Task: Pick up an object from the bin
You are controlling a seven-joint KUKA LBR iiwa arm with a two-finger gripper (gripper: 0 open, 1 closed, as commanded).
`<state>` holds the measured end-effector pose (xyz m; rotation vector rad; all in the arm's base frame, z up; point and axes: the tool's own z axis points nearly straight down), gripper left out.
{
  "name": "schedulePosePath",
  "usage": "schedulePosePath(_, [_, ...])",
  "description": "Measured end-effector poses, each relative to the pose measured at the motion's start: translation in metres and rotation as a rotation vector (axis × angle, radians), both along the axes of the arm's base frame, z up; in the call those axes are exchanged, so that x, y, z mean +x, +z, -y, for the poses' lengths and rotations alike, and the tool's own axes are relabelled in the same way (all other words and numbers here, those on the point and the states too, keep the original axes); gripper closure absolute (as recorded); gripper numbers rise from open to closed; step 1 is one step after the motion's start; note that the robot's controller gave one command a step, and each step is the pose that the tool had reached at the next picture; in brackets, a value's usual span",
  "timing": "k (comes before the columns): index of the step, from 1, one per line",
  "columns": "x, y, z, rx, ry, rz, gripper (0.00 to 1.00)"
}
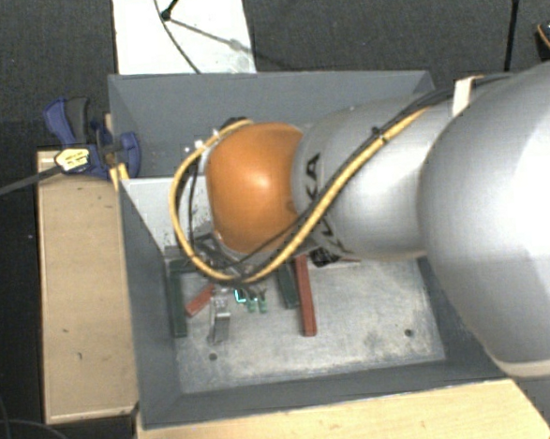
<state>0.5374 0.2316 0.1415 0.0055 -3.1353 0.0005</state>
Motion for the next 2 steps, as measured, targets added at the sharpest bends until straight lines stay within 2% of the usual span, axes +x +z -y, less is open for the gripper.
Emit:
schedulePosePath(1, [0.03, -0.072, 0.079, -0.004, 0.022, 0.003, 0.0])
schedulePosePath(2, [0.013, -0.065, 0.202, -0.003, 0.172, 0.004, 0.0])
